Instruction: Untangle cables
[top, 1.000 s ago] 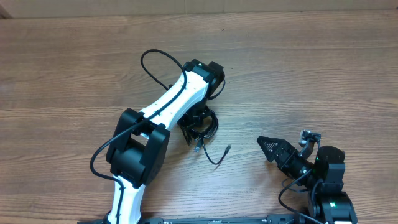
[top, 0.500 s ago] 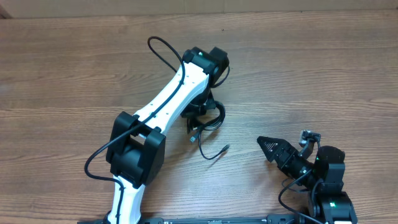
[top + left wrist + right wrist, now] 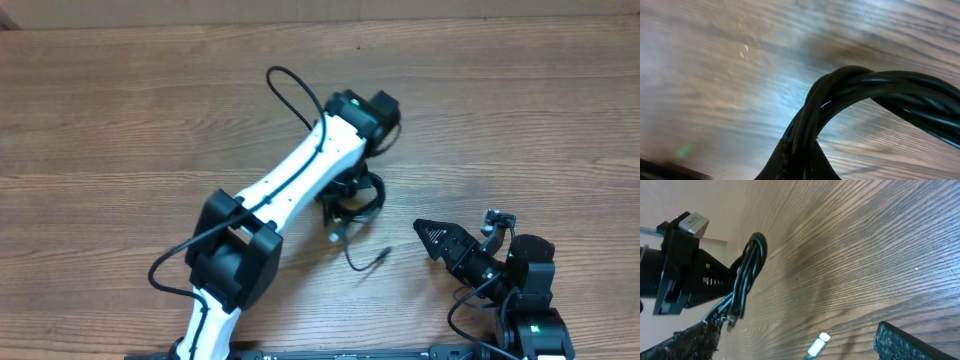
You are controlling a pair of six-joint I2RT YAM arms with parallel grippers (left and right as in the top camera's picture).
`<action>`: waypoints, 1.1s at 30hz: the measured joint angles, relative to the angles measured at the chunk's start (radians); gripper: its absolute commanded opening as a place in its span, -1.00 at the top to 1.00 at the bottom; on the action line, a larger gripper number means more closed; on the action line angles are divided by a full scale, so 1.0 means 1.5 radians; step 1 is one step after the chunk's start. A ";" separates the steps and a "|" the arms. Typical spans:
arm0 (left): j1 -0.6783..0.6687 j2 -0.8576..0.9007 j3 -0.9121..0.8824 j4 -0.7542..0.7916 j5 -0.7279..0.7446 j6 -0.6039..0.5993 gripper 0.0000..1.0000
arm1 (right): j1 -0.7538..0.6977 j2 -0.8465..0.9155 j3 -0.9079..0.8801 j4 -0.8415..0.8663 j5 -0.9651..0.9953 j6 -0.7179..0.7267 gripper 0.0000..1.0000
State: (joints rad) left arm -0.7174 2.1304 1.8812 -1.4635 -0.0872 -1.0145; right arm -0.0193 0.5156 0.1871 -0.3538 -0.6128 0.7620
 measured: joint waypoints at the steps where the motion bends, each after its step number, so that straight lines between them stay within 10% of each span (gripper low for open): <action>1: -0.005 0.000 0.000 0.000 0.000 -0.023 0.91 | 0.000 0.000 0.000 0.000 0.000 0.000 -0.99; 17: -0.008 0.000 0.000 0.006 -0.028 -0.237 0.92 | 0.000 0.000 0.000 0.000 0.000 0.000 -0.99; 33: -0.008 0.000 0.000 0.064 -0.124 0.242 0.91 | 0.000 0.000 0.000 0.000 0.000 0.000 -0.99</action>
State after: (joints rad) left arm -0.7300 2.1304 1.8812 -1.3682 -0.2726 -0.6521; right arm -0.0193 0.5156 0.1871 -0.3534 -0.6125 0.7616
